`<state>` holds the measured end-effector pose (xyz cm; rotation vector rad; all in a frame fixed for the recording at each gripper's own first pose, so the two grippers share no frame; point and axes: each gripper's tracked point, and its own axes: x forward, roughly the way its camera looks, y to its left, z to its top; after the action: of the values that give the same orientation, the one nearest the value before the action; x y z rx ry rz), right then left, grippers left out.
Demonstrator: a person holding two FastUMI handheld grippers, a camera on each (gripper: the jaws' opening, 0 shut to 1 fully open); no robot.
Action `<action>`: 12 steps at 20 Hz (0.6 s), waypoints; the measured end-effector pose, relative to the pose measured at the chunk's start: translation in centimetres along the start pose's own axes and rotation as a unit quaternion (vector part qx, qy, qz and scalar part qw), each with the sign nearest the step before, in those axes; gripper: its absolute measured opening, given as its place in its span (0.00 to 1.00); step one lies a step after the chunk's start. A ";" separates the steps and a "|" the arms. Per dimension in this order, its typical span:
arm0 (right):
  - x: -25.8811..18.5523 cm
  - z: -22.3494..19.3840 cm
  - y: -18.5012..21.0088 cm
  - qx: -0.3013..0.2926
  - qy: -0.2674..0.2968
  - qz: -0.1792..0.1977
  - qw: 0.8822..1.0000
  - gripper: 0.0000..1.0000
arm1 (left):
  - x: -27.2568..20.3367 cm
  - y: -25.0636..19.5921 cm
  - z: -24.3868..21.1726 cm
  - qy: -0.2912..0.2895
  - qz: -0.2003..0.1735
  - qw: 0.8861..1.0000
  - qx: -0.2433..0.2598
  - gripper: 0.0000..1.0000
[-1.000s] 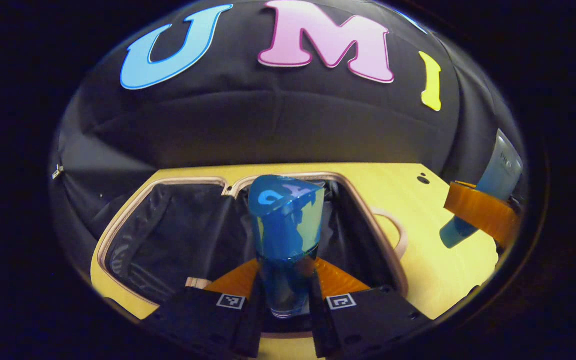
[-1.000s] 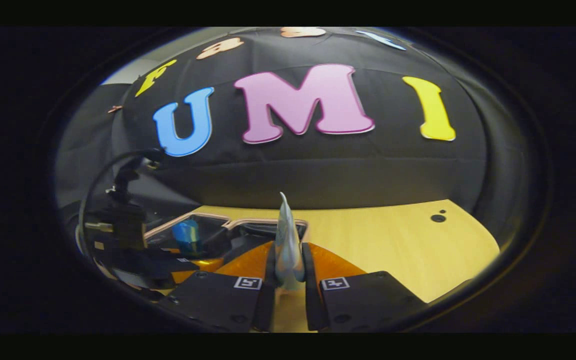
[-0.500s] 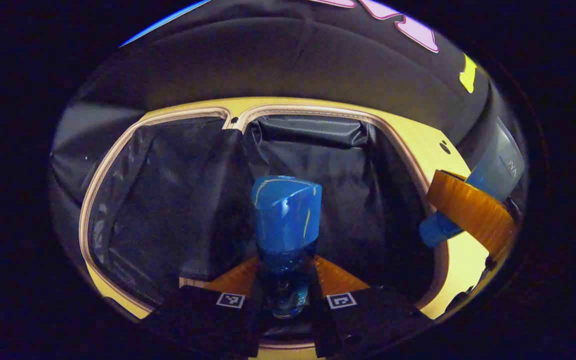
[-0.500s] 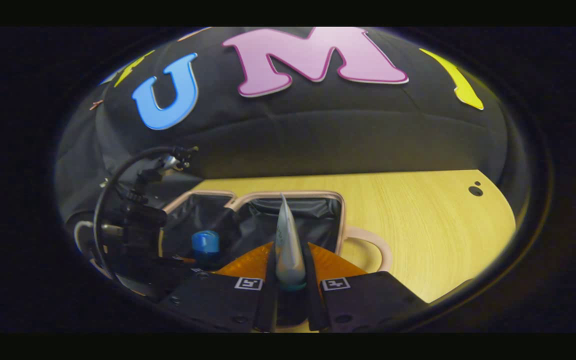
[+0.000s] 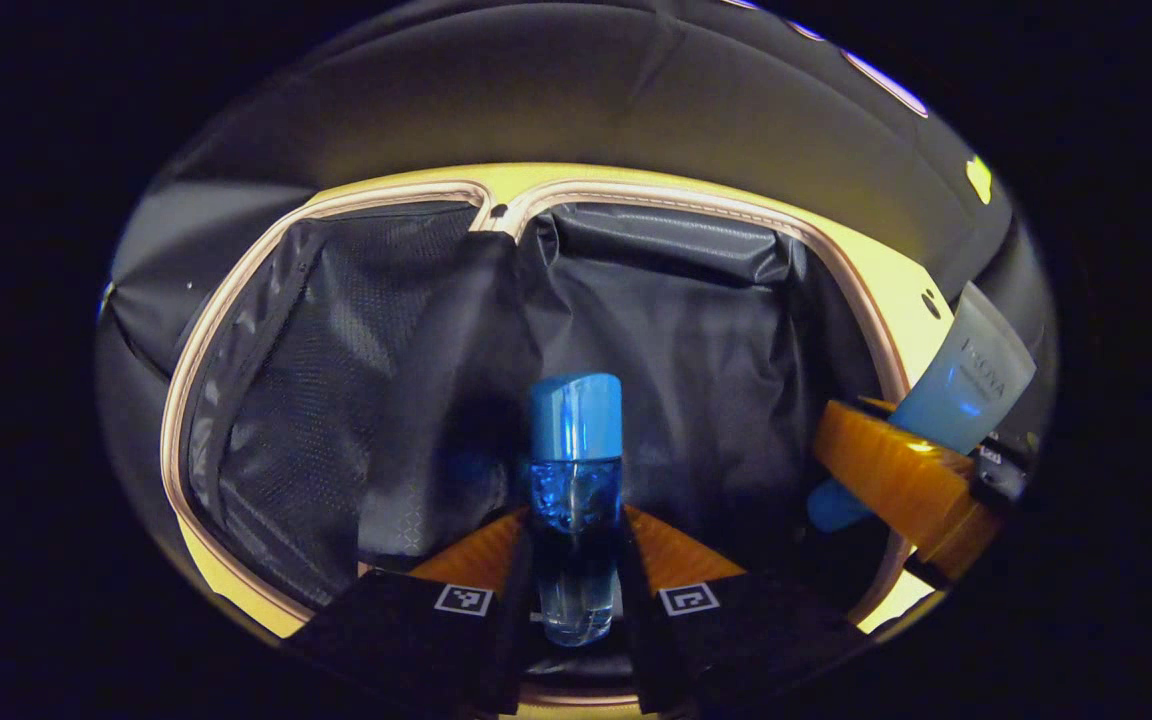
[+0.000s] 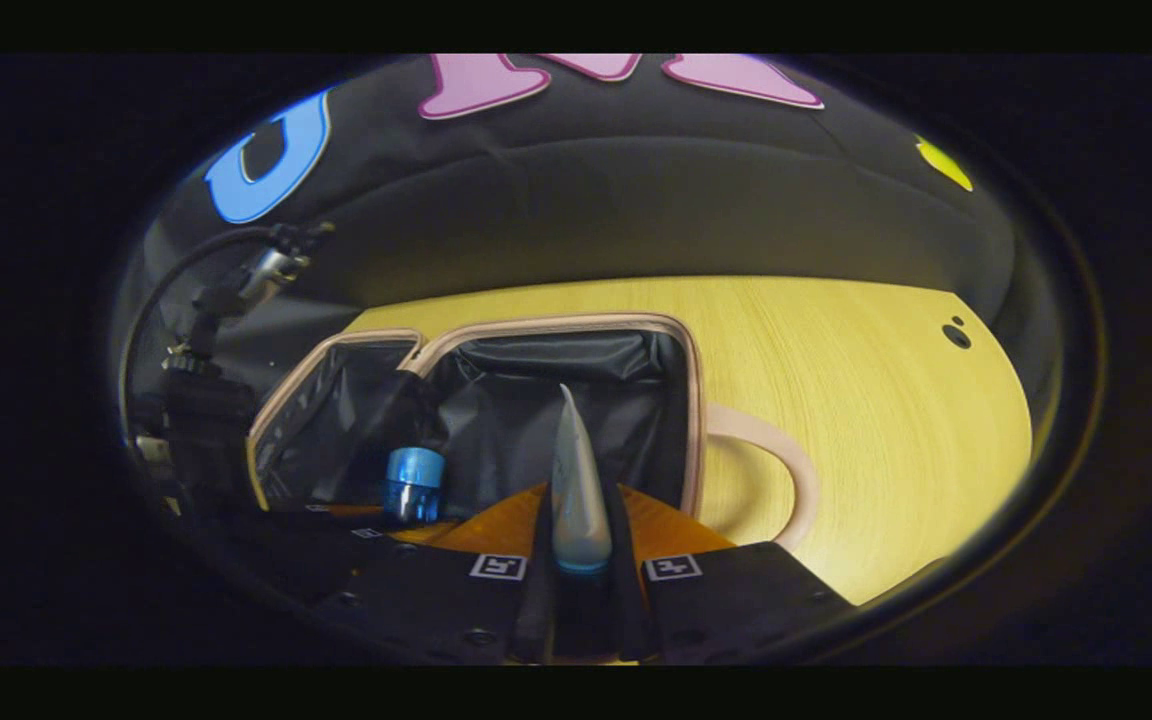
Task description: First open the suitcase, pack the skin care products into it, and then close the suitcase.
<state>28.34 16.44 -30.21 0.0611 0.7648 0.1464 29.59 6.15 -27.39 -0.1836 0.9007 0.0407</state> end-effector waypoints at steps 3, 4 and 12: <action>0.9 -0.8 -0.4 0.012 0.051 -0.017 0.998 0.28 | -2.3 -0.2 1.5 -0.058 -0.021 0.997 -0.048 0.53; 1.0 -1.1 0.0 0.009 0.069 -0.020 0.997 0.20 | -3.6 -0.2 1.5 -0.081 -0.028 0.994 -0.061 0.58; 2.1 -5.0 2.4 -0.012 0.125 -0.035 0.991 0.31 | -11.1 6.4 2.2 -0.199 -0.064 0.972 -0.105 0.78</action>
<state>26.12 19.13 -34.94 -0.0074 1.0142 0.0975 23.72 13.30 -18.31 -0.4155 0.4815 0.0499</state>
